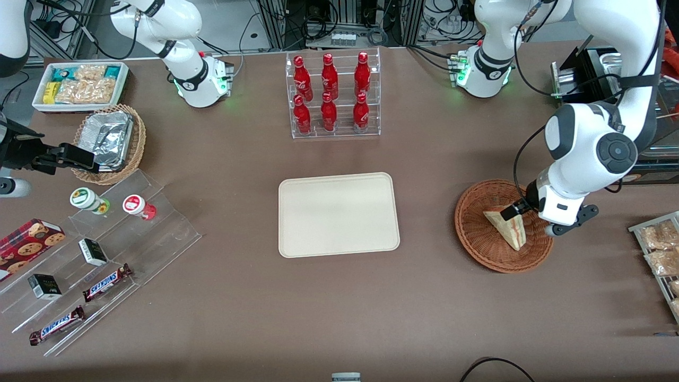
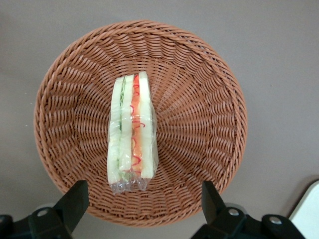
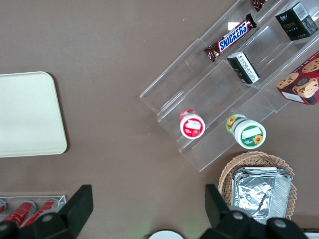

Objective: Place sandwich from basket to tray
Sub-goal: 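Lower the left gripper around the sandwich and close it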

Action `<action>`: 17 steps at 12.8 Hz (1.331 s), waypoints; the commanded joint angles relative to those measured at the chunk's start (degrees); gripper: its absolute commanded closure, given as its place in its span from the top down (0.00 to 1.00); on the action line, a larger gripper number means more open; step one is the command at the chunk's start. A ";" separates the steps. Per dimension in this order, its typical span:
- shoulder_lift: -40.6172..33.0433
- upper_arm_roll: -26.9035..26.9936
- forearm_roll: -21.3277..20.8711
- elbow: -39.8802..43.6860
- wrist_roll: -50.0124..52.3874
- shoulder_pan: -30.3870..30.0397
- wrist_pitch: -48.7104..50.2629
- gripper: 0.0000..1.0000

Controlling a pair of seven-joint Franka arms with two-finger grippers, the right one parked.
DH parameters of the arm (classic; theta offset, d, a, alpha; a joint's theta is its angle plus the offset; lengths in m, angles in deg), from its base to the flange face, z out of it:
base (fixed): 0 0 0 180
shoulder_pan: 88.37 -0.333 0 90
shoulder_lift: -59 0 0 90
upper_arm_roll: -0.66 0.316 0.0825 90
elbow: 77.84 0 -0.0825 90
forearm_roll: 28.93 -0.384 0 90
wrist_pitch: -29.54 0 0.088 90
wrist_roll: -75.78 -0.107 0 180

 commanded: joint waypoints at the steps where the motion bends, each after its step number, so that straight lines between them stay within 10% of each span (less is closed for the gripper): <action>1: -2.21 -0.14 0.67 -4.73 1.03 -0.27 -4.26 1.00; 17: 5.70 1.09 0.58 -4.65 0.68 -0.35 -11.65 1.00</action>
